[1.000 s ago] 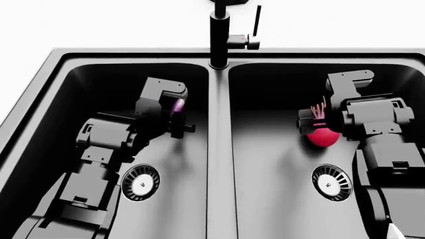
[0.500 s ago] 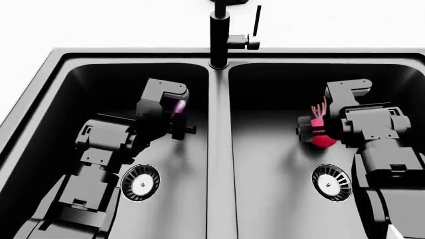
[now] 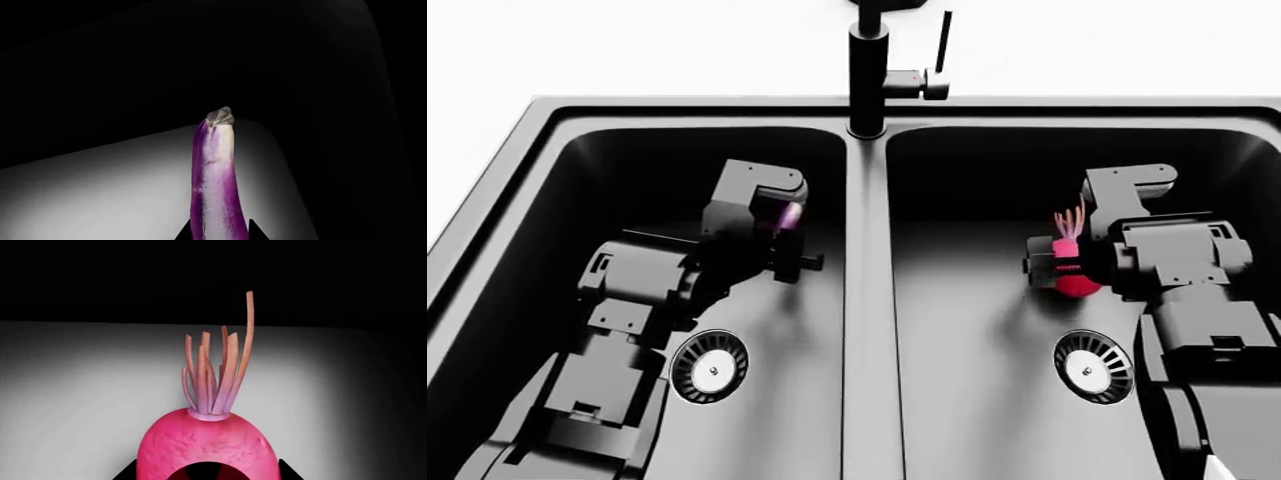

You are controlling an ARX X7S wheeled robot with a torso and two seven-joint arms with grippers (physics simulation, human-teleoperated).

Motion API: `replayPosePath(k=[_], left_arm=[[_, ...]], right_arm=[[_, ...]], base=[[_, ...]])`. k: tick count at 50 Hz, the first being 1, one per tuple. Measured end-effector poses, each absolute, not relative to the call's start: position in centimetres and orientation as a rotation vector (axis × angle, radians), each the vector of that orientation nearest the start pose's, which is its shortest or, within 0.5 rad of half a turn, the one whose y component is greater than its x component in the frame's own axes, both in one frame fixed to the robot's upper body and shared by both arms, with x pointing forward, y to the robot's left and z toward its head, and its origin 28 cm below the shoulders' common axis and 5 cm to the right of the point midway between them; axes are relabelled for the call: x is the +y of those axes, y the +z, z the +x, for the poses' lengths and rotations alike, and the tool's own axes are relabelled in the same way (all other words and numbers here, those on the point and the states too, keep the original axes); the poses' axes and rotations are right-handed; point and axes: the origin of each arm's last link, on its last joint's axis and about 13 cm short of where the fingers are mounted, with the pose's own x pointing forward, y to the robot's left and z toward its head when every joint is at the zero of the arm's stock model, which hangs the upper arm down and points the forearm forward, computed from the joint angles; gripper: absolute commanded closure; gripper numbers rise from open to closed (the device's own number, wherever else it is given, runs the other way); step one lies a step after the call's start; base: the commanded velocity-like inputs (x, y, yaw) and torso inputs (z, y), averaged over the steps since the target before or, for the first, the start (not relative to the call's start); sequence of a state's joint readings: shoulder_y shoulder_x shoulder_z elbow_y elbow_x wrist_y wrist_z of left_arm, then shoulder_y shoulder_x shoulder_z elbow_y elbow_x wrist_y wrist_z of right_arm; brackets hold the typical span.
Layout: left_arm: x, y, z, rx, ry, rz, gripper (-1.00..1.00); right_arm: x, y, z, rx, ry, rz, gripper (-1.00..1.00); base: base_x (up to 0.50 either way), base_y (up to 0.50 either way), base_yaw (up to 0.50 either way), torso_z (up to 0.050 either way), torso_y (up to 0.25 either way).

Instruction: Pick the vegetables from the sink and place them on the cutting board.

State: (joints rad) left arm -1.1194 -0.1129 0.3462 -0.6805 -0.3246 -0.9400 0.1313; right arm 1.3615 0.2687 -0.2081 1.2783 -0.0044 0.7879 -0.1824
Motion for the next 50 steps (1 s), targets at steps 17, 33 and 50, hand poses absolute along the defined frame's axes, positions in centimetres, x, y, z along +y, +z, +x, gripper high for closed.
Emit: replayPosePath(k=[17, 33, 50], left_arm=[[20.4, 17.0, 38.6, 0.509, -0.308, 0.086, 1.0], [20.5, 17.4, 38.4, 0.467, -0.325, 0.086, 1.0], [20.5, 17.7, 38.4, 0.455, -0.324, 0.07, 1.0]], right_arm=[[-21.4, 18.4, 39.0, 0.714, -0.123, -0.111, 1.0], [-21.2, 21.9, 38.5, 0.609, -0.115, -0.134, 1.0], [-21.1, 23.4, 38.1, 0.556, -0.112, -0.141, 1.0]], base=[[0.0, 0.0, 0.0, 0.0, 0.049], [0.0, 0.0, 0.0, 0.0, 0.25], [0.0, 0.0, 0.0, 0.0, 0.25]])
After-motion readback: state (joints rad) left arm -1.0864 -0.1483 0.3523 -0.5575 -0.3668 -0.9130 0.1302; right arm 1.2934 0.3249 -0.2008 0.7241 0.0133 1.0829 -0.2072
